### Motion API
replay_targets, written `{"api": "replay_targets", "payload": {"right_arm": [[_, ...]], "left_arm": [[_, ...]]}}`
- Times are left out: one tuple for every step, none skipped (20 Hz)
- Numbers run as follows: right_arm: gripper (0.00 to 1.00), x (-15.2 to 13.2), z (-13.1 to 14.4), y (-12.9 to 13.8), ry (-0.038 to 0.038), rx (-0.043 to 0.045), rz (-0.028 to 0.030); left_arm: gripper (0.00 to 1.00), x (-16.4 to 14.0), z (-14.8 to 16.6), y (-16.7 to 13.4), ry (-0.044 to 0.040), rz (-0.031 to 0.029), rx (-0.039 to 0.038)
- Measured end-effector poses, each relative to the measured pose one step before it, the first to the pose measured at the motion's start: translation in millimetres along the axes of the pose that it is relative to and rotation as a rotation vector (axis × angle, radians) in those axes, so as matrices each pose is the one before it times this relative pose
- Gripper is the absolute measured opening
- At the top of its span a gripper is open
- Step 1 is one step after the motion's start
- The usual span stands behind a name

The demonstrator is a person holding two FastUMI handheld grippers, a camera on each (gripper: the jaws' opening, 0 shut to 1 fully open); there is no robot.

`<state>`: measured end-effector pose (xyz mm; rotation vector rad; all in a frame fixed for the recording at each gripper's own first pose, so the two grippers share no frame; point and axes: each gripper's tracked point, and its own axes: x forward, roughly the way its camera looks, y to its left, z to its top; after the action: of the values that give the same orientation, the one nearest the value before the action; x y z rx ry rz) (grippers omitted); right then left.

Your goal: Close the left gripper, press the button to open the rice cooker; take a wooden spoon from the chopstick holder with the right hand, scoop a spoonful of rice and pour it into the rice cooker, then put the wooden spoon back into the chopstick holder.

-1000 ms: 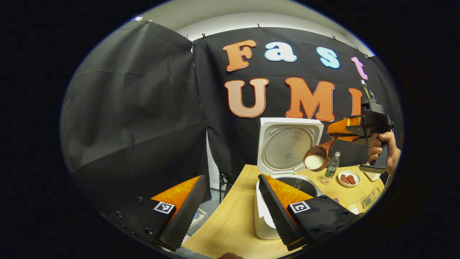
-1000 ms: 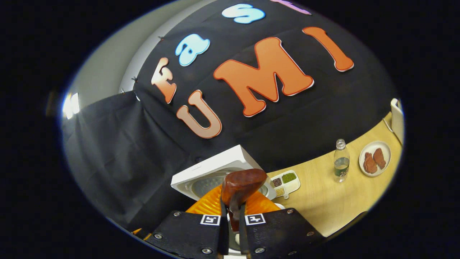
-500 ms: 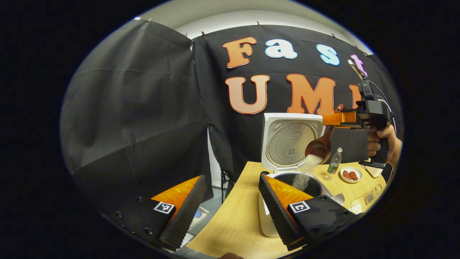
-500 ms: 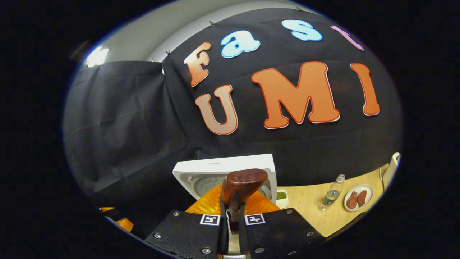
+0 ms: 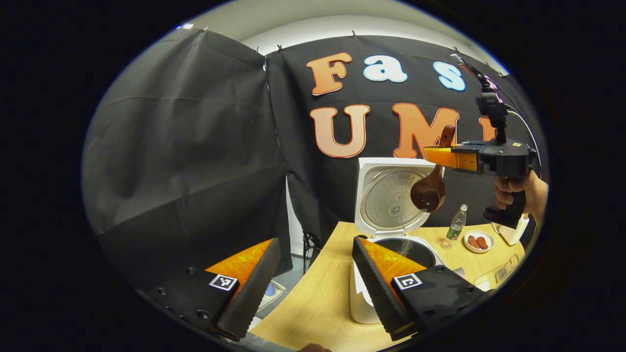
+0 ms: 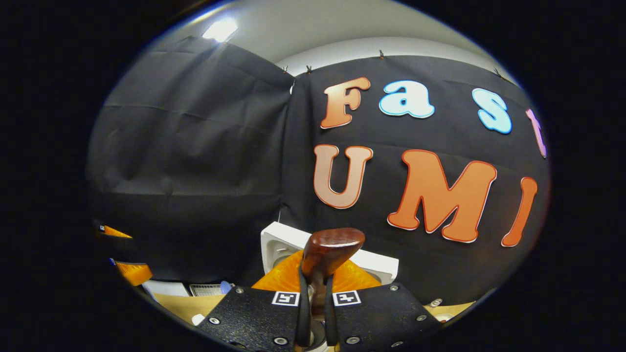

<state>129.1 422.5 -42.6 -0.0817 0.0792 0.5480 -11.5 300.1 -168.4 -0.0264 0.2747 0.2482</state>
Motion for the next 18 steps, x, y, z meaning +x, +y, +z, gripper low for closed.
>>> {"api": "replay_targets", "payload": {"right_arm": [[0.11,-0.81,2.29,0.56,-0.00777,-0.00873,0.00944],[0.11,-0.61,2.47,0.6,-0.00797,0.00002,0.01161],[0.11,1.76,2.03,-0.7,-0.00385,0.00983,0.00619],[0.11,-0.65,-2.63,-0.85,0.00189,0.02381,0.00546],[0.11,-3.07,-1.56,-1.08,-0.00112,0.04032,0.00244],[0.11,-3.83,-1.45,-5.3,0.00413,0.05451,-0.00406],[0.11,-5.54,-1.85,-8.02,0.00745,0.0637,-0.00464],[0.11,-4.71,-1.56,-7.13,0.00696,0.06514,-0.00119],[0.11,-5.25,-0.96,-7.8,0.00665,0.06243,-0.00337],[0.11,-6.1,-1.55,-10.77,0.00742,0.05821,-0.0061],[0.11,-7.67,-0.67,-10.79,0.00717,0.05056,-0.00846],[0.11,-7.97,-0.71,-12.78,0.0048,0.04312,-0.01331],[0.11,-9.99,-2.94,-14.38,0.00722,0.03608,-0.01553],[0.11,-9.48,-2.17,-13.7,0.00766,0.03306,-0.01762],[0.11,-7.65,-0.96,-13.89,0.00533,0.03112,-0.01717],[0.11,-8.89,-3.5,-13.59,0.00895,0.02633,-0.01815],[0.11,-9.9,-4.04,-14.37,0.01212,0.02102,-0.0231],[0.11,-8.93,-1.33,-14.83,0.00559,0.01391,-0.01979]], "left_arm": [[1.0,-0.36,0.45,-0.45,0.00251,0.00166,-0.00282],[1.0,0.01,-1.11,0.7,-0.00092,0.00582,-0.00061],[1.0,-0.19,1.03,0.0,-0.00019,0.00442,-0.00033],[1.0,-0.96,-1.48,0.16,0.00004,0.00451,-0.00111],[1.0,-0.36,0.59,-0.73,-0.0029,0.00147,-0.00257],[1.0,-0.77,-1.9,-2.13,0.0022,-0.00194,-0.00234],[1.0,-0.84,-0.15,-2.41,0.00043,-0.00007,-0.00234],[1.0,-2.04,-0.6,-3.94,0.00241,-0.00352,-0.00145],[1.0,-1.19,0.19,-4.59,-0.00076,-0.00005,0.00072],[1.0,-1.18,2.32,-5.63,-0.00017,-0.00324,0.00254],[1.0,-0.96,1.46,-5.01,-0.00072,-0.00156,0.00302],[1.0,-1.2,-1.35,-5.76,0.00123,-0.00432,0.00256],[0.97,-1.83,-0.99,-7.33,0.00275,-0.00525,0.00174],[1.0,-0.89,-0.4,-7.78,0.00445,-0.00825,-0.00287],[1.0,-1.28,-2.09,-11.01,0.00732,-0.01344,-0.00455],[1.0,-0.67,-1.95,-8.87,0.00684,-0.01073,-0.00308],[1.0,-0.36,-1.24,-9.64,0.00614,-0.00824,-0.00015],[0.96,-2.0,-0.67,-7.51,0.00052,-0.00473,-0.0003]]}}
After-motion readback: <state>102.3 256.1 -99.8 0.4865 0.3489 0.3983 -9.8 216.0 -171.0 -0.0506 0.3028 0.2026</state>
